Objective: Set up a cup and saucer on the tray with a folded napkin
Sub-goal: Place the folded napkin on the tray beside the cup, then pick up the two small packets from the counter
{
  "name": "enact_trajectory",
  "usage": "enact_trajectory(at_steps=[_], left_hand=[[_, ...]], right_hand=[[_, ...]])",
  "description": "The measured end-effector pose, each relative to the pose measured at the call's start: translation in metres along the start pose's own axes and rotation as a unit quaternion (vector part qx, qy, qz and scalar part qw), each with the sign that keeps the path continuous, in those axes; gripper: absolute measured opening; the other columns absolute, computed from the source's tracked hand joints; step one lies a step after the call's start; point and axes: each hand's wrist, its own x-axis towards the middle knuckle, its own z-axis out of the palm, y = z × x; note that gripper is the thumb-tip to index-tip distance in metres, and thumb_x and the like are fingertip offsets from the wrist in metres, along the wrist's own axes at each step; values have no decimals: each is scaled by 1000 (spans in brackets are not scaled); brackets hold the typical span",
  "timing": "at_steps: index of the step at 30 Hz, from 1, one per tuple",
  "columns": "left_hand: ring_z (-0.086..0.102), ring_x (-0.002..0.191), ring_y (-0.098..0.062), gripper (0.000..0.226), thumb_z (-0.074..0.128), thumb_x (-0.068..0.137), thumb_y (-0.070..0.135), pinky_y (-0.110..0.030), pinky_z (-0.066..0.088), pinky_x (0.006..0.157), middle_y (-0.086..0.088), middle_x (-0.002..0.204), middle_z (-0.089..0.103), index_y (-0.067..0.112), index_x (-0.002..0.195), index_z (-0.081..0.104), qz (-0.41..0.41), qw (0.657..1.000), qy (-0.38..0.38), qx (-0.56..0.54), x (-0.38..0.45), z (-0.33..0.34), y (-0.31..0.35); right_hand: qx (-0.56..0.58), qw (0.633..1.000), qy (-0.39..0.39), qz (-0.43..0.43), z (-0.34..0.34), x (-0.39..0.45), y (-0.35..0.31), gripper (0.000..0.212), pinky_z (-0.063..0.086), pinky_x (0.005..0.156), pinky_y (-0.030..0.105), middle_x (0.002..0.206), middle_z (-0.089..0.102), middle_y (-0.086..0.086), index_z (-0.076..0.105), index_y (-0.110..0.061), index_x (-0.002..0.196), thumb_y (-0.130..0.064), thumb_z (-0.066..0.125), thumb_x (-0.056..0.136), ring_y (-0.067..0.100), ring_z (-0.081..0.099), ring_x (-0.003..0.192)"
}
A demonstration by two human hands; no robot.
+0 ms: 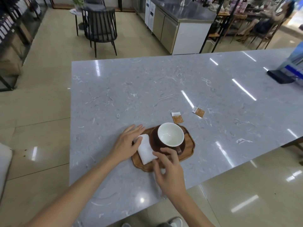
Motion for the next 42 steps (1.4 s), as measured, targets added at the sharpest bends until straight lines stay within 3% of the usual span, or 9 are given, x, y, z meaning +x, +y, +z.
enact_trajectory(at_steps=[7,14,18,22,25,31,35,38,42], left_hand=[[47,137,-13,40,55,101,23,-29,36,113,6,146,57,25,141,58,-28,999,33,-5,26,-14,6],[63,114,-7,39,53,101,22,-31,52,101,7,134,65,26,139,60,-79,995,35,-45,75,-2,18],[64,101,-7,40,56,98,22,-25,52,91,6,130,66,25,138,60,-91,995,22,-29,110,16,24],[62,93,-6,39,61,95,21,-9,42,80,2,124,68,23,134,62,-127,992,1,-11,143,38,25],[63,97,-10,38,63,93,23,-13,44,84,2,123,67,23,131,65,-150,988,-24,-9,164,54,26],[64,102,-13,39,70,90,24,-23,47,94,-1,122,69,18,129,66,-171,984,-53,-7,186,76,29],[67,108,-18,33,74,89,25,-27,48,97,-4,118,73,13,119,72,-179,982,-66,12,193,80,35],[67,105,-11,31,77,87,32,-26,51,96,3,114,74,16,114,75,-211,974,-81,-25,196,78,49],[73,98,-11,19,76,89,25,-25,55,90,1,103,79,14,104,77,-201,973,-53,-103,201,79,79]], right_hand=[[55,997,45,-7,-62,56,23,19,58,69,23,118,59,-12,73,-28,108,-16,66,95,11,68,90],[66,994,39,75,-85,132,86,16,49,66,5,105,70,-11,72,-26,110,-26,63,97,-8,64,90],[30,989,-5,146,-77,173,130,26,57,78,24,102,70,-10,69,-15,120,-26,60,98,0,65,82],[10,974,-93,204,-58,205,154,40,52,79,29,97,67,-7,62,-14,126,-39,62,95,16,70,94],[-21,969,-119,216,-42,222,161,47,50,76,31,100,71,-4,60,-17,128,-46,62,92,21,70,98],[-43,966,-160,197,-25,243,170,37,50,75,32,111,69,4,61,-19,123,-35,64,89,25,67,101],[50,963,-187,189,-32,251,175,22,47,65,18,98,78,-3,75,-20,109,-22,69,87,15,71,93],[180,938,-192,227,-46,254,174,7,57,74,26,86,78,-6,78,-22,93,-25,74,88,6,72,80],[326,892,-193,248,-71,254,170,4,59,81,38,86,79,2,77,-19,93,-21,76,90,22,76,87]])
